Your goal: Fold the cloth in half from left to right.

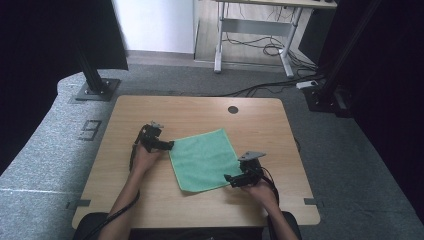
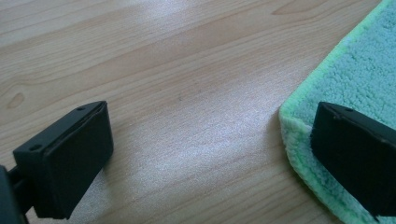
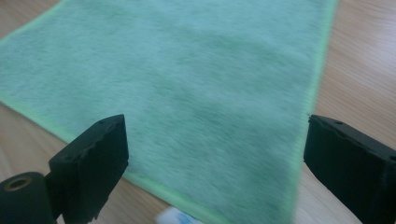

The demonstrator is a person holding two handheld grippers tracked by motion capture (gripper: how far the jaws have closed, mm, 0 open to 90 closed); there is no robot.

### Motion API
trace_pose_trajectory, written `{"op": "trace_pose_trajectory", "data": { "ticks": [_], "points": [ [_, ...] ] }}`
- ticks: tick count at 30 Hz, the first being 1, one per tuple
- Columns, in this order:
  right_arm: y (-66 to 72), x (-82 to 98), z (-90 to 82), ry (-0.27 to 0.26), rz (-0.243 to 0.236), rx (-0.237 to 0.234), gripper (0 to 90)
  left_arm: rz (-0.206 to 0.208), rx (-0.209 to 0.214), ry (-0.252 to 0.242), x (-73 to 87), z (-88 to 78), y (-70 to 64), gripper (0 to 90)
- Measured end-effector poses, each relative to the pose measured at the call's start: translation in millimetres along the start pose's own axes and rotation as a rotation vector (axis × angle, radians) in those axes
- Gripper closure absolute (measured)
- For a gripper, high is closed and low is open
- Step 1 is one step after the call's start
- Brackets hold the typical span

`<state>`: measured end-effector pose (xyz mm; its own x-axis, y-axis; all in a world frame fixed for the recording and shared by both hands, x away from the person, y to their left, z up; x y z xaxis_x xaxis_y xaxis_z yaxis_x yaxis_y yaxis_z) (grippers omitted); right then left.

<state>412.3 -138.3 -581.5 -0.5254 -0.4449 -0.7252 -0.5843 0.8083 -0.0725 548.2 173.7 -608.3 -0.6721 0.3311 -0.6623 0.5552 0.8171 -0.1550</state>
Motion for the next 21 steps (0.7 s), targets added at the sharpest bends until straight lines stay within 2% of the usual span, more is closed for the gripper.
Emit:
{"op": "trace_pose_trajectory", "data": {
  "ticks": [21],
  "points": [
    [98.1,-28.0,21.9,0.02,-0.156,-0.186,16.0,-0.001,-0.001,-0.002,0.0,0.1,0.0,0.0]
  ]
}}
Point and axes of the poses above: each handheld gripper's, and its own axes: z roughly forward along the jaws, x roughly out of its underside, y roughly to its left, the point moved 8 cm from there along z, roughly forward along the jaws, and after that the axes turned 11 degrees about x, right-handed, at the moved point
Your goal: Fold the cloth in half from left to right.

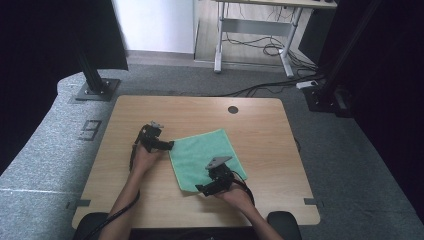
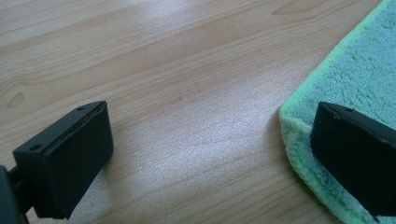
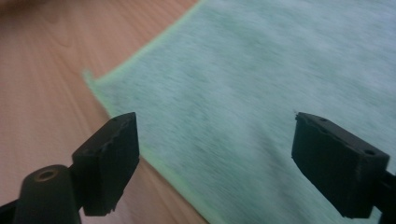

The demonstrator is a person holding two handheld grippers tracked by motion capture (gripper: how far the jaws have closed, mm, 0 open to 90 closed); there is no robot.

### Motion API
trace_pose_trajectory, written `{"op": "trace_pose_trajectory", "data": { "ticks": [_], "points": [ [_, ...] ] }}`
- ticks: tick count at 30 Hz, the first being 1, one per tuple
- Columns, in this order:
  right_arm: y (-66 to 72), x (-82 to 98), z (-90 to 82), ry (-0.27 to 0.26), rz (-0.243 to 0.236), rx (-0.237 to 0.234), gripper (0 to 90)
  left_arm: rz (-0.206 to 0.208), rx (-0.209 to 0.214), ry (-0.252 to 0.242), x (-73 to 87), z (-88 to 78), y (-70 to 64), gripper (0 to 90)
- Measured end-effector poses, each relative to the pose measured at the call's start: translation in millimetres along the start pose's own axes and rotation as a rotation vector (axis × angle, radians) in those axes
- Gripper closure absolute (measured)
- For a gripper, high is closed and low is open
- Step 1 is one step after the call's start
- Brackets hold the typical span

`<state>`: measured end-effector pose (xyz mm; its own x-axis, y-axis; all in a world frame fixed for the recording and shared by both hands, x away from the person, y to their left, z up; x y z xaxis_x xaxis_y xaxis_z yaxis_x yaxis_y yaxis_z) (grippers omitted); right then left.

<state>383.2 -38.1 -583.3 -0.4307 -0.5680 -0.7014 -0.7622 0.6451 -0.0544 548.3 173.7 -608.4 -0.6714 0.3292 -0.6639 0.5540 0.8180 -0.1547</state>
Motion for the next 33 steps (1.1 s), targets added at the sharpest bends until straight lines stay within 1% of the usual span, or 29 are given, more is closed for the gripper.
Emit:
{"op": "trace_pose_trajectory", "data": {
  "ticks": [1,7,13,15,18,19,21,23,25,27,29,30,31,33],
  "points": [
    [5.3,-2.5,1.5,-0.001,-0.01,-0.015,16.5,0.0,0.0,0.0,0.0,0.0,0.0,0.0],
    [26.7,-12.7,8.4,0.0,-0.048,-0.068,22.3,-0.001,-0.001,0.0,0.1,-0.1,-0.1,0.0],
    [49.3,-20.5,13.1,0.008,-0.099,-0.135,33.5,-0.001,0.0,0.002,0.1,-0.2,-0.2,0.0],
    [56.4,-21.9,15.2,0.015,-0.129,-0.15,39.6,-0.001,-0.001,0.002,0.1,-0.2,-0.1,0.0],
    [62.3,-22.9,18.0,0.026,-0.154,-0.146,48.7,-0.001,0.0,0.002,0.1,-0.2,-0.2,0.0],
    [63.5,-22.8,19.3,0.034,-0.175,-0.128,52.5,-0.001,0.0,0.002,0.1,-0.2,-0.1,0.0],
    [65.8,-22.3,20.8,0.044,-0.196,-0.114,60.3,0.0,-0.001,0.001,0.1,-0.3,-0.2,0.0],
    [68.5,-21.4,22.5,0.059,-0.206,-0.109,69.7,0.001,0.0,0.0,0.1,-0.4,-0.4,0.2],
    [68.9,-20.1,24.3,0.073,-0.22,-0.085,76.3,0.011,0.009,-0.007,0.0,-1.1,-2.0,2.0],
    [68.9,-19.1,25.8,0.077,-0.227,-0.076,82.8,0.037,0.031,-0.024,-0.5,-2.8,-5.2,9.3],
    [67.9,-18.7,26.9,0.078,-0.216,-0.074,85.4,0.074,0.067,-0.048,-0.9,-5.2,-10.0,26.1],
    [67.3,-18.6,27.2,0.081,-0.206,-0.073,85.8,0.081,0.078,-0.056,-1.0,-5.6,-11.6,35.5],
    [67.1,-18.9,27.4,0.079,-0.202,-0.074,86.1,0.093,0.089,-0.058,-0.8,-6.1,-13.4,41.2],
    [66.8,-19.6,27.7,0.077,-0.195,-0.075,86.2,0.11,0.12,-0.062,-0.1,-6.9,-17.2,56.4]
  ]
}}
Point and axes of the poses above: each handheld gripper's, and its own axes: z roughly forward along the jaws, x roughly out of its underside, y roughly to its left, the point moved 8 cm from there along z, roughly forward along the jaws, and after that the axes turned 11 degrees about x, right-handed, at the moved point
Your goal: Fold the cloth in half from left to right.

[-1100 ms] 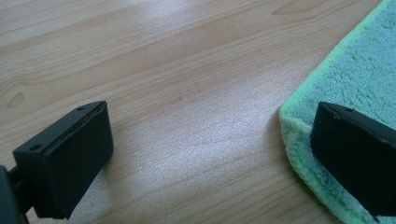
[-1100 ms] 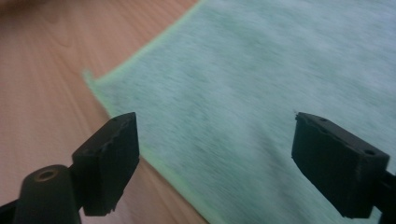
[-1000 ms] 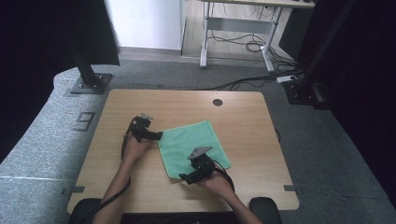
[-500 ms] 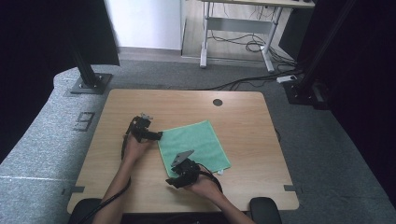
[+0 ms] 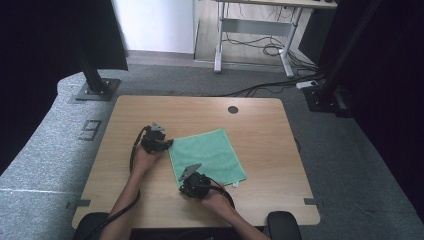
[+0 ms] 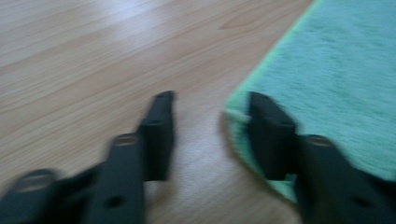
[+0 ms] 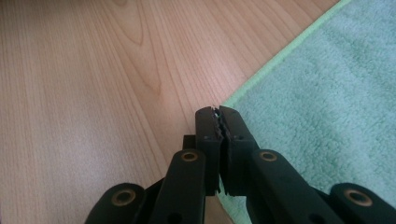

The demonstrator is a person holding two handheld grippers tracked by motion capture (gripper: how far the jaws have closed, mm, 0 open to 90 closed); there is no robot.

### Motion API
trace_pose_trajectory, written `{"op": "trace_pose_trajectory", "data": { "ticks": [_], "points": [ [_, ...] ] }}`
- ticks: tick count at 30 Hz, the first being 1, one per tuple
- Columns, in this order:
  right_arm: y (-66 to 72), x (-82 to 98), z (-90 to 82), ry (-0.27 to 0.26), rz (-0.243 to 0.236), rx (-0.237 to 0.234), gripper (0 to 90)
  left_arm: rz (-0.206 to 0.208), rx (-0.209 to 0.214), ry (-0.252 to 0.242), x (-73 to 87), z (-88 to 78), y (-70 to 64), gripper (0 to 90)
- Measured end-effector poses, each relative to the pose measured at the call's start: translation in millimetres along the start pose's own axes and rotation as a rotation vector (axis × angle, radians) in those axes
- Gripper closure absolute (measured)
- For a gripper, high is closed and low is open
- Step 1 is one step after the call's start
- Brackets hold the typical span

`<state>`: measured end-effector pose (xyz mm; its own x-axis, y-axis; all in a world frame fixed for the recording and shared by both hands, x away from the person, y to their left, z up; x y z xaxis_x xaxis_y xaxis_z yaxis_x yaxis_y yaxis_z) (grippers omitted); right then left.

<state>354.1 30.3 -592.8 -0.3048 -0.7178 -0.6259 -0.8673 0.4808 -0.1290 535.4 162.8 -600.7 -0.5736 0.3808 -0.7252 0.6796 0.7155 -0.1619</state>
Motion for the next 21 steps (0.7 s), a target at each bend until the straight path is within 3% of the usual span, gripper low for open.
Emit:
{"op": "trace_pose_trajectory", "data": {
  "ticks": [3,6,13,21],
  "points": [
    [0.3,-2.1,0.8,-0.007,0.013,-0.009,86.2,-0.008,0.042,-0.005,1.6,-1.5,-3.4,76.0],
    [1.4,-5.3,2.8,-0.018,0.021,-0.025,86.1,-0.05,0.058,-0.008,4.6,-5.7,-1.2,85.2],
    [9.9,-16.5,2.8,-0.034,-0.008,-0.039,86.1,-0.102,0.035,0.007,9.9,-22.2,7.7,86.9],
    [3.9,-23.8,-15.6,-0.081,-0.013,-0.016,86.2,-0.08,0.037,-0.012,-11.2,-32.3,1.9,87.4]
  ]
}}
Point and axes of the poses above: each handheld gripper's, and its own axes: z roughly forward along the jaws, x roughly out of its underside, y roughly to its left, the point moved 8 cm from there along z, roughly forward along the jaws, and after that the axes turned 11 degrees about x, right-handed, at the moved point
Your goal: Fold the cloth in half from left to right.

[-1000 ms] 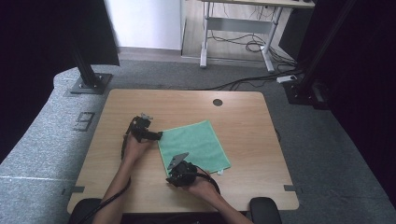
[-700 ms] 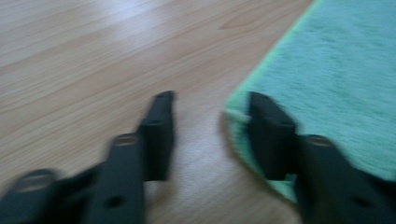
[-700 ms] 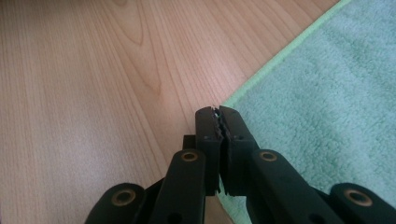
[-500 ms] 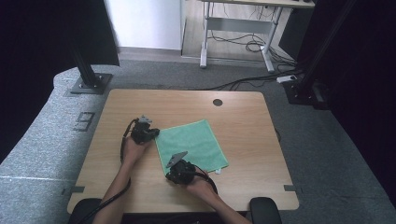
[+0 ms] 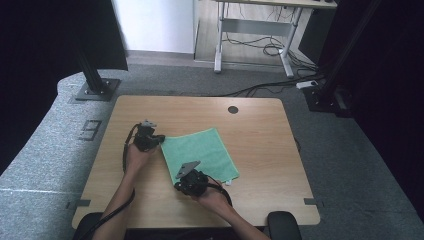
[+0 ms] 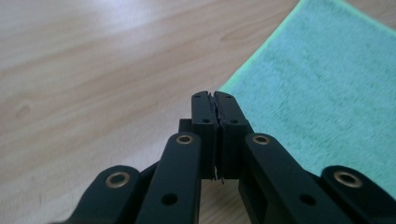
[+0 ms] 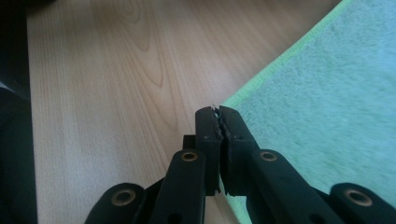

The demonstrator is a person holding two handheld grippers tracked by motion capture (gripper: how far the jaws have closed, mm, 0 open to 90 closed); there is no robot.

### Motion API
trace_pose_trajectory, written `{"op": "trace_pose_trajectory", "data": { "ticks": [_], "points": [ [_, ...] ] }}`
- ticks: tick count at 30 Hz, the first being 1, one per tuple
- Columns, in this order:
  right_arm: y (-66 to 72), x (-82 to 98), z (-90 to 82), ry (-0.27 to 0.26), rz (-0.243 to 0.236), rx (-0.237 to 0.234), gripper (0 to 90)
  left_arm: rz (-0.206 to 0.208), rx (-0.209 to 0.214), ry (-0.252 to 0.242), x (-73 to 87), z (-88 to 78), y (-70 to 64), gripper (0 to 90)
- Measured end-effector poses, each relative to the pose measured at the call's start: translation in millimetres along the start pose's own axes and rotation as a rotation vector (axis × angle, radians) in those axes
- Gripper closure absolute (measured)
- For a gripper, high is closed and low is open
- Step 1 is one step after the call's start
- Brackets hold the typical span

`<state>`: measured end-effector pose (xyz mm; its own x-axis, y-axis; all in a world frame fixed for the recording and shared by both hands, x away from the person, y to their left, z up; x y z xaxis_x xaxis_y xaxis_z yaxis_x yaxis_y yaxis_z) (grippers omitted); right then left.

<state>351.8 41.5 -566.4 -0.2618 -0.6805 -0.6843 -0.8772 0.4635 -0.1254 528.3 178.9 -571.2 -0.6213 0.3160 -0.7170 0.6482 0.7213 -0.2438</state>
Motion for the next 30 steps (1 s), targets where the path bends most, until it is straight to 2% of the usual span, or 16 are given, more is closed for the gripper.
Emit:
{"op": "trace_pose_trajectory", "data": {
  "ticks": [3,4,8,15,30],
  "points": [
    [-4.1,-0.5,-6.1,-0.012,0.005,0.011,86.2,0.008,0.003,-0.004,-6.7,0.5,-3.1,87.4],
    [-9.4,0.2,-12.9,-0.02,0.011,0.024,86.2,0.013,0.003,-0.006,-10.0,1.4,-4.8,87.4],
    [-18.8,4.8,-21.7,-0.03,0.023,0.048,86.2,0.03,0.01,-0.003,-23.5,10.4,-12.7,87.4],
    [-38.7,20.5,-36.5,-0.029,0.066,0.091,86.3,0.024,0.038,-0.01,-38.9,26.3,-23.9,87.4],
    [-76.1,53.9,-60.7,-0.024,0.147,0.161,86.3,0.08,0.048,-0.015,-72.1,58.1,-53.8,87.1]
  ]
}}
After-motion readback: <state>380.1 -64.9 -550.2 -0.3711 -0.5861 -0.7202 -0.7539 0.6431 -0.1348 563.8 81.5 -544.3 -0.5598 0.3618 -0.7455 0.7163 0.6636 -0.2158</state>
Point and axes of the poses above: each handheld gripper's, and its own axes: z roughly forward along the jaws, x roughly out of its underside, y roughly to its left, the point moved 8 cm from there along z, roughly forward along the jaws, and after that the axes turned 11 degrees about x, right-handed, at the moved point
